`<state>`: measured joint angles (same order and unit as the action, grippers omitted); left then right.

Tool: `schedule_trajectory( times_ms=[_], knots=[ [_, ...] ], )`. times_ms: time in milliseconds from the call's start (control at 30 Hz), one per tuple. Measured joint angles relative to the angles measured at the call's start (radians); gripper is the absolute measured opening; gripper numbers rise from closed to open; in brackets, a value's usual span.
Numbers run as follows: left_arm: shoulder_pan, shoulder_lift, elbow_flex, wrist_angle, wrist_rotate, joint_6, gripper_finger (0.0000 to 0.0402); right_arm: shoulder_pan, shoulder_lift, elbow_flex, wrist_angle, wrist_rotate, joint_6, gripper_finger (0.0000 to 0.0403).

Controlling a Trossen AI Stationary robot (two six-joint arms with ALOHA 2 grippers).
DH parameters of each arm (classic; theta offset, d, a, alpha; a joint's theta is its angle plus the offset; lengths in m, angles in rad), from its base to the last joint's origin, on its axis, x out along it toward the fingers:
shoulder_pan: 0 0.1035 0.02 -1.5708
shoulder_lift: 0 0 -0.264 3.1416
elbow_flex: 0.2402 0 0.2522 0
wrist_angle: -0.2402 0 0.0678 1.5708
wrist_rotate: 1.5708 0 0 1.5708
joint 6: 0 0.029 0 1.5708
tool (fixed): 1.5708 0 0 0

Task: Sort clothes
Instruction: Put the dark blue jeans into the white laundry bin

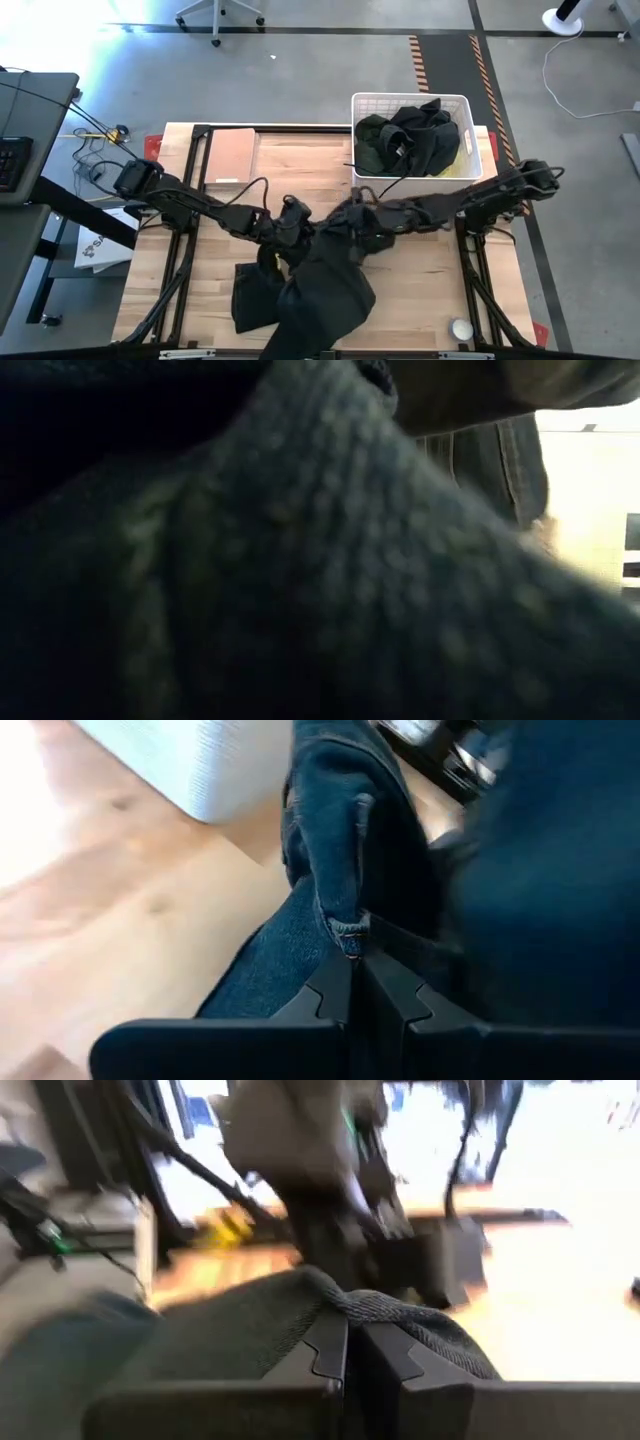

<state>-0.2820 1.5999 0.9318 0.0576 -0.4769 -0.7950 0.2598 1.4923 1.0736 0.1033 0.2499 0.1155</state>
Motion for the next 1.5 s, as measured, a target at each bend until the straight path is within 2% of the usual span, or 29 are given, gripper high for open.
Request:
schedule_trajectory(
  times_ms=[233, 467, 533, 667, 833, 900, 1000, 1167, 1300, 1400, 1500],
  knots=[
    [-0.059, 0.000, 0.000, -0.037, 0.184, 0.023, 0.0004, -0.035, 0.177, -0.005, -0.050, -0.048, 0.101, 0.0003],
    [-0.118, 0.047, -0.004, -0.103, 0.193, -0.044, 0.0006, -0.036, 0.316, -0.012, -0.043, -0.125, 0.190, 0.0008],
    [-0.122, 0.059, -0.004, -0.108, 0.186, -0.068, 0.0006, -0.036, 0.326, -0.012, -0.053, -0.140, 0.183, 0.0026],
    [-0.126, 0.074, -0.003, -0.113, 0.187, -0.100, 0.0007, -0.038, 0.309, -0.015, -0.097, -0.175, 0.175, 0.0088],
    [-0.126, 0.071, -0.002, -0.117, 0.176, -0.095, 0.0008, -0.026, 0.203, -0.016, -0.199, -0.196, 0.147, 0.0150],
    [-0.126, 0.070, -0.002, -0.116, 0.168, -0.093, 0.0008, -0.010, 0.140, -0.016, -0.249, -0.166, 0.128, 0.0160],
    [-0.126, 0.070, -0.002, -0.118, 0.141, -0.094, 0.0008, 0.035, 0.036, -0.016, -0.346, -0.062, 0.109, 0.0162],
    [-0.129, 0.070, -0.004, -0.070, -0.038, -0.069, 0.0008, 0.157, -0.113, -0.030, -0.537, 0.156, 0.124, 0.0162],
    [-0.123, 0.071, -0.004, 0.083, -0.141, 0.050, 0.0008, 0.246, -0.189, -0.071, -0.657, 0.276, 0.244, 0.0162],
    [-0.116, 0.071, -0.004, 0.216, -0.129, 0.144, 0.0008, 0.300, -0.233, -0.121, -0.742, 0.314, 0.393, 0.0162],
    [-0.111, 0.071, -0.004, 0.319, -0.101, 0.210, 0.0008, 0.343, -0.259, -0.197, -0.779, 0.309, 0.527, 0.0162]
  ],
)
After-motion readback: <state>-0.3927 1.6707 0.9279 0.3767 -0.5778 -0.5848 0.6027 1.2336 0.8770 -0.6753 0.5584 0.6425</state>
